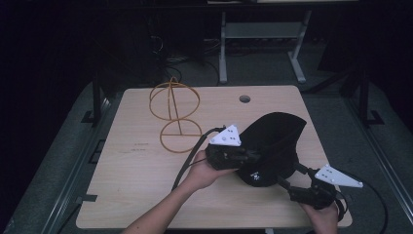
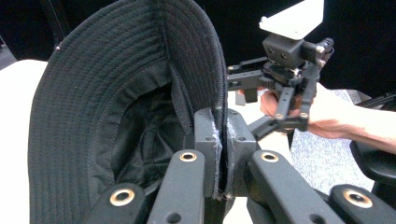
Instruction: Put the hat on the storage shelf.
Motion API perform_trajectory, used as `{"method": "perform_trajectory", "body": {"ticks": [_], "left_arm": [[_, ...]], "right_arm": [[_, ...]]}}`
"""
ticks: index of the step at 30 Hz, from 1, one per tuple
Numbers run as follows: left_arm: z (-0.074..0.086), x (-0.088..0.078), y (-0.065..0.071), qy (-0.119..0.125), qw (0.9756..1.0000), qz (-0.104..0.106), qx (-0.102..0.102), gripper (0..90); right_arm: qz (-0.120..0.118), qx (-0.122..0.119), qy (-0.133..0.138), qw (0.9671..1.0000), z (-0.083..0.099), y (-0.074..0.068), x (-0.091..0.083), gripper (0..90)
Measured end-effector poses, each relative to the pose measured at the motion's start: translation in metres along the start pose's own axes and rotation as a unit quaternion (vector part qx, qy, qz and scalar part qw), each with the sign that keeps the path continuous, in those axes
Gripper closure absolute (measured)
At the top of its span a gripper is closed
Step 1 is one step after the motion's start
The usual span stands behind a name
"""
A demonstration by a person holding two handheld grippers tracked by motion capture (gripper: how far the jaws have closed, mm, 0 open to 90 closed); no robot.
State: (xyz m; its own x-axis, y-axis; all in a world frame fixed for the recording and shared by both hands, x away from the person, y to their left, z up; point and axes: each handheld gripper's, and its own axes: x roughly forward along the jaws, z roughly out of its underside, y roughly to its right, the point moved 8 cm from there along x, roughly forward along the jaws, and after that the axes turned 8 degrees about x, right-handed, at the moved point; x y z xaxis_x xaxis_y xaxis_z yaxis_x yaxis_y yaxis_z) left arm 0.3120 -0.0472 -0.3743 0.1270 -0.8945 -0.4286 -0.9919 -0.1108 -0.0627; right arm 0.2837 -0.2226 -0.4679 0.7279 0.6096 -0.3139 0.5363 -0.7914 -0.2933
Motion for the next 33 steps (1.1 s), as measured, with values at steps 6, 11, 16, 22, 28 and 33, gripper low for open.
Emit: {"method": "perform_trajectory", "body": {"ticks": [6, 11, 16, 22, 28, 33], "left_arm": [[-0.004, 0.005, 0.003, 0.001, 1.0, 0.005, 0.005, 85.9], [-0.003, 0.004, 0.004, -0.005, 0.9999, 0.005, 0.009, 85.9], [-0.001, 0.003, 0.003, -0.01, 0.9999, -0.004, 0.007, 85.5], [0.001, -0.004, 0.0, -0.03, 0.9991, -0.026, 0.014, 75.4], [0.011, -0.014, 0.002, -0.047, 0.9982, -0.038, 0.007, 64.2], [0.02, -0.027, 0.004, -0.057, 0.9968, -0.054, 0.015, 59.7]], "right_arm": [[-0.018, -0.014, 0.0, 0.9997, -0.001, -0.002, 0.011, 54.7], [-0.017, -0.017, -0.001, 0.9997, 0.001, -0.001, 0.011, 80.5], [-0.015, -0.031, -0.003, 0.9994, -0.001, -0.003, 0.006, 84.5], [-0.015, -0.035, 0.002, 0.9993, -0.006, -0.005, 0.001, 84.9], [-0.02, -0.03, 0.011, 0.9993, -0.012, -0.003, -0.011, 85.3], [-0.019, -0.037, 0.018, 0.999, -0.022, -0.005, -0.019, 85.9]]}}
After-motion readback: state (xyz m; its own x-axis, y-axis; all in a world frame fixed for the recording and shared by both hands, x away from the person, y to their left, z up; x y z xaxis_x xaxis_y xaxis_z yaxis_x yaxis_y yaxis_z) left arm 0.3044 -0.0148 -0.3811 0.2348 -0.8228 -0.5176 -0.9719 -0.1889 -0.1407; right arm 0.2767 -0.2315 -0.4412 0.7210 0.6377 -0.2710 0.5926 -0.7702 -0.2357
